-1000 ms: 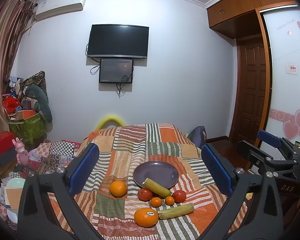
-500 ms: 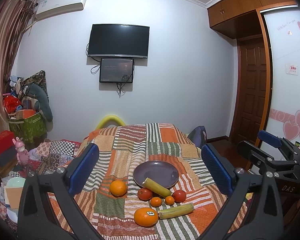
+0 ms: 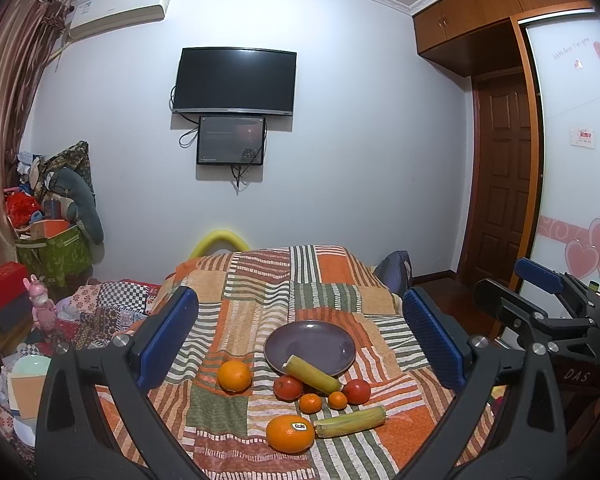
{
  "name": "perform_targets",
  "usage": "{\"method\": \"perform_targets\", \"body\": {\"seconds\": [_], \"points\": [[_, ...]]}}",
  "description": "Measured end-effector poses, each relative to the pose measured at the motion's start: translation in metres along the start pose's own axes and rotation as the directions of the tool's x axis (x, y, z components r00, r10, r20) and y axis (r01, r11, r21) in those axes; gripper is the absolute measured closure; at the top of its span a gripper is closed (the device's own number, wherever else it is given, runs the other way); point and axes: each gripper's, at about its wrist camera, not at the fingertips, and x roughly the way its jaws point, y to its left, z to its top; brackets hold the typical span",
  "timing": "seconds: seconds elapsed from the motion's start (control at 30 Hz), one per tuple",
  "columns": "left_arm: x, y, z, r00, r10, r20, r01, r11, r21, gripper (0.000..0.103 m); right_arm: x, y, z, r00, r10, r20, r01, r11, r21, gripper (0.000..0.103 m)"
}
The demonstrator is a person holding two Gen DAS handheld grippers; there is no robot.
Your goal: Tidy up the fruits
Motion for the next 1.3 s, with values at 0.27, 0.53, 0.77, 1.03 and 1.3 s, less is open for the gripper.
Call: {"method": "perform_targets", "body": {"seconds": [0.27, 0.53, 0.77, 1.03, 1.3], "points": [[0.0, -0.003, 0.001, 1.0, -0.002, 0.001, 0.002, 1.0, 0.008, 0.0, 0.0, 0.0, 0.0, 1.0, 0.001, 0.001, -0.001, 1.0, -0.001, 0.0], [0.0, -0.003, 0.0, 1.0, -0.002, 0.0, 0.002, 1.0, 0.008, 0.0, 0.001, -0.002, 0.001, 1.0, -0.006, 0.0, 0.006, 1.0, -0.009, 0.0], [0.006, -0.003, 0.002, 1.0, -0.009, -0.03, 0.009, 1.0, 0.0, 0.0, 0.004, 0.003, -0.001, 1.0, -0.024, -0.003, 0.024, 0.999, -0.044, 0.0], [0.023, 0.002, -0.006, 0.995, 0.009, -0.096, -0.008, 1.0, 0.01, 0.022, 0.016, 0.002, -0.009, 0.999, -0.004, -0.044, 0.001, 0.998, -0.059, 0.013], [0.05, 0.012, -0.023, 0.981, 0.022, -0.193, -0.019, 1.0, 0.018, 0.033, 0.036, -0.006, -0.026, 0.993, -0.001, -0.117, -0.007, 0.998, -0.061, 0.027]]}}
